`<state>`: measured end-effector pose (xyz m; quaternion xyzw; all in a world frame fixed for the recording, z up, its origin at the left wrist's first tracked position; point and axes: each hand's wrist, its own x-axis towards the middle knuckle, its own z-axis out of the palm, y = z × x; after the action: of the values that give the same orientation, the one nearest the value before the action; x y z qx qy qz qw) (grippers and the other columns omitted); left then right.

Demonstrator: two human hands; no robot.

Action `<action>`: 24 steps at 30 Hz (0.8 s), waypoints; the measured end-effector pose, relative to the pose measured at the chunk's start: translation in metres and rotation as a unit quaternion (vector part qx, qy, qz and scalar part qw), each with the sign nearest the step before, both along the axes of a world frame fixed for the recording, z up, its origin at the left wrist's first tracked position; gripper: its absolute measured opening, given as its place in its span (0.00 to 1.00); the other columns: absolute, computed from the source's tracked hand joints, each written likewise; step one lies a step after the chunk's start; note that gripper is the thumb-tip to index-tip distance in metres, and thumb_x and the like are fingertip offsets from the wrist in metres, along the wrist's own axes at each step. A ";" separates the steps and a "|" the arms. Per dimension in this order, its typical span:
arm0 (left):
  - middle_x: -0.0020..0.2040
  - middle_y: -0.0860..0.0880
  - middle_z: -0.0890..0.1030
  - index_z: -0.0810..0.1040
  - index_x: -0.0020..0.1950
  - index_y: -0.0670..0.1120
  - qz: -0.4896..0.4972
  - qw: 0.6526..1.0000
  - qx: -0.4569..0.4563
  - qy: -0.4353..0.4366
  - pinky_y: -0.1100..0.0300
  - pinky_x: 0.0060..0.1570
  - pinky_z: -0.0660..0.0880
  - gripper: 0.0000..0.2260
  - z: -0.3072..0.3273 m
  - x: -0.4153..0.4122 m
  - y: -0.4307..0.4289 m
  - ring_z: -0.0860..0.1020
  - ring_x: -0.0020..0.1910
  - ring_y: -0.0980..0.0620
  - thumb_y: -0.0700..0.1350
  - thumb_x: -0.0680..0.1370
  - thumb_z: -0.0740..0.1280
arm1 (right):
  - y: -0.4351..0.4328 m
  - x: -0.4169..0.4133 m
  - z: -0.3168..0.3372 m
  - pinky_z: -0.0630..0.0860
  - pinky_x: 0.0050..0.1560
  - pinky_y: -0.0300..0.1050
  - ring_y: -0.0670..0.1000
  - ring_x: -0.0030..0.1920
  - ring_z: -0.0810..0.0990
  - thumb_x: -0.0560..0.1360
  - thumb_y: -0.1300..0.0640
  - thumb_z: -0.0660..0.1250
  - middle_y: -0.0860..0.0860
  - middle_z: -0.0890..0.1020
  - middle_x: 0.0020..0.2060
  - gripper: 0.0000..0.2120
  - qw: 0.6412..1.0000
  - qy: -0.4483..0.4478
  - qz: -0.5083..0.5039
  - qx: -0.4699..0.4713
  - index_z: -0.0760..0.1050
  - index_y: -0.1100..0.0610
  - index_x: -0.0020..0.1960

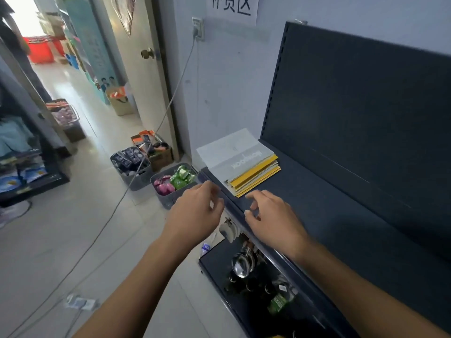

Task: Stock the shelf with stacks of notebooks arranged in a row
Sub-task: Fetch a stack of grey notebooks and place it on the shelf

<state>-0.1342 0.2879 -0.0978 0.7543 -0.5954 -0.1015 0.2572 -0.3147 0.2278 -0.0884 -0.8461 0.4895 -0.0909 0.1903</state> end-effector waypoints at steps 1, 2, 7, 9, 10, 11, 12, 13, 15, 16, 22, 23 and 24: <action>0.51 0.57 0.79 0.76 0.59 0.54 -0.016 1.000 0.000 0.000 0.51 0.47 0.80 0.11 0.001 0.011 -0.007 0.79 0.48 0.55 0.54 0.79 0.61 | -0.004 0.007 0.001 0.78 0.52 0.51 0.49 0.49 0.78 0.81 0.49 0.61 0.43 0.76 0.53 0.15 1.000 0.003 -0.017 -0.002 0.72 0.48 0.67; 0.51 0.57 0.79 0.76 0.59 0.54 -0.032 1.000 0.001 0.000 0.51 0.47 0.80 0.11 0.002 0.023 -0.013 0.79 0.48 0.55 0.54 0.79 0.61 | -0.007 0.013 0.002 0.78 0.52 0.52 0.49 0.49 0.78 0.81 0.49 0.61 0.43 0.75 0.53 0.15 0.999 0.003 -0.034 -0.003 0.72 0.48 0.67; 0.49 0.56 0.80 0.77 0.57 0.53 -0.099 0.995 -0.020 -0.018 0.55 0.47 0.79 0.08 0.009 0.071 -0.042 0.78 0.45 0.56 0.51 0.80 0.62 | -0.014 0.044 0.005 0.79 0.48 0.50 0.48 0.46 0.77 0.81 0.52 0.61 0.42 0.73 0.50 0.16 0.994 -0.023 -0.102 -0.016 0.73 0.52 0.67; 0.49 0.56 0.80 0.77 0.57 0.53 -0.131 0.991 -0.027 -0.025 0.59 0.44 0.75 0.08 0.011 0.082 -0.055 0.77 0.43 0.57 0.50 0.80 0.62 | -0.013 0.055 0.003 0.79 0.48 0.50 0.47 0.46 0.77 0.80 0.53 0.61 0.43 0.75 0.53 0.16 0.990 -0.026 -0.135 -0.015 0.72 0.51 0.68; 0.49 0.56 0.80 0.77 0.58 0.53 -0.145 0.989 -0.026 -0.024 0.60 0.44 0.75 0.08 0.011 0.086 -0.061 0.77 0.43 0.57 0.50 0.81 0.63 | -0.013 0.060 0.002 0.79 0.49 0.50 0.47 0.47 0.78 0.80 0.53 0.61 0.44 0.76 0.54 0.16 0.988 -0.026 -0.149 -0.013 0.72 0.50 0.68; 0.49 0.57 0.79 0.77 0.58 0.54 -0.158 0.987 -0.026 -0.023 0.60 0.44 0.75 0.08 0.013 0.089 -0.068 0.78 0.43 0.58 0.50 0.81 0.63 | -0.014 0.064 0.000 0.79 0.50 0.51 0.47 0.47 0.78 0.80 0.52 0.61 0.44 0.77 0.56 0.17 0.987 -0.026 -0.160 -0.010 0.71 0.50 0.68; 0.49 0.58 0.79 0.77 0.58 0.54 -0.170 0.985 -0.026 -0.025 0.59 0.46 0.77 0.08 0.015 0.091 -0.077 0.78 0.43 0.58 0.51 0.81 0.62 | -0.015 0.067 -0.001 0.79 0.51 0.51 0.47 0.48 0.79 0.80 0.52 0.61 0.44 0.77 0.58 0.17 0.985 -0.027 -0.171 -0.006 0.71 0.49 0.68; 0.49 0.59 0.79 0.77 0.58 0.55 -0.181 0.983 -0.028 -0.028 0.58 0.46 0.79 0.08 0.016 0.093 -0.086 0.78 0.43 0.59 0.51 0.81 0.62 | -0.019 0.070 -0.003 0.79 0.52 0.51 0.47 0.49 0.79 0.80 0.51 0.60 0.44 0.77 0.59 0.17 0.983 -0.030 -0.183 -0.003 0.71 0.49 0.68; 0.49 0.61 0.79 0.77 0.58 0.56 -0.201 0.979 -0.032 -0.034 0.60 0.45 0.79 0.08 0.018 0.096 -0.106 0.78 0.41 0.61 0.52 0.81 0.62 | -0.030 0.073 -0.004 0.79 0.53 0.52 0.48 0.51 0.79 0.81 0.51 0.60 0.44 0.77 0.59 0.17 0.978 -0.036 -0.203 -0.002 0.71 0.48 0.69; 0.49 0.61 0.78 0.77 0.58 0.56 -0.211 0.976 -0.034 -0.036 0.62 0.44 0.78 0.08 0.018 0.096 -0.116 0.78 0.40 0.62 0.52 0.81 0.62 | -0.036 0.074 -0.006 0.79 0.53 0.52 0.48 0.51 0.79 0.81 0.50 0.60 0.44 0.77 0.58 0.17 0.977 -0.039 -0.211 -0.003 0.71 0.48 0.69; 0.50 0.59 0.80 0.78 0.58 0.54 -0.255 0.965 -0.026 -0.058 0.59 0.44 0.78 0.08 0.014 0.095 -0.176 0.78 0.42 0.59 0.51 0.81 0.63 | -0.079 0.074 -0.014 0.78 0.52 0.51 0.48 0.52 0.78 0.81 0.50 0.60 0.43 0.78 0.55 0.16 0.969 -0.054 -0.242 0.012 0.71 0.48 0.68; 0.49 0.59 0.79 0.78 0.58 0.53 -0.265 0.962 -0.022 -0.065 0.58 0.44 0.79 0.08 0.014 0.094 -0.187 0.78 0.43 0.59 0.51 0.80 0.63 | -0.085 0.073 -0.015 0.78 0.52 0.51 0.47 0.51 0.78 0.81 0.50 0.60 0.43 0.78 0.55 0.16 0.967 -0.061 -0.247 0.017 0.71 0.48 0.68; 0.49 0.59 0.79 0.78 0.58 0.53 -0.276 0.958 -0.023 -0.070 0.57 0.44 0.79 0.08 0.014 0.093 -0.197 0.78 0.43 0.59 0.51 0.80 0.63 | -0.091 0.072 -0.017 0.78 0.52 0.51 0.47 0.51 0.78 0.81 0.49 0.60 0.42 0.78 0.54 0.16 0.965 -0.068 -0.251 0.018 0.71 0.48 0.68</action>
<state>-0.0414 0.0907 -0.0840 0.5600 -0.7991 -0.1018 0.1937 -0.2426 0.1365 -0.1055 -0.6843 0.6738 -0.1842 0.2095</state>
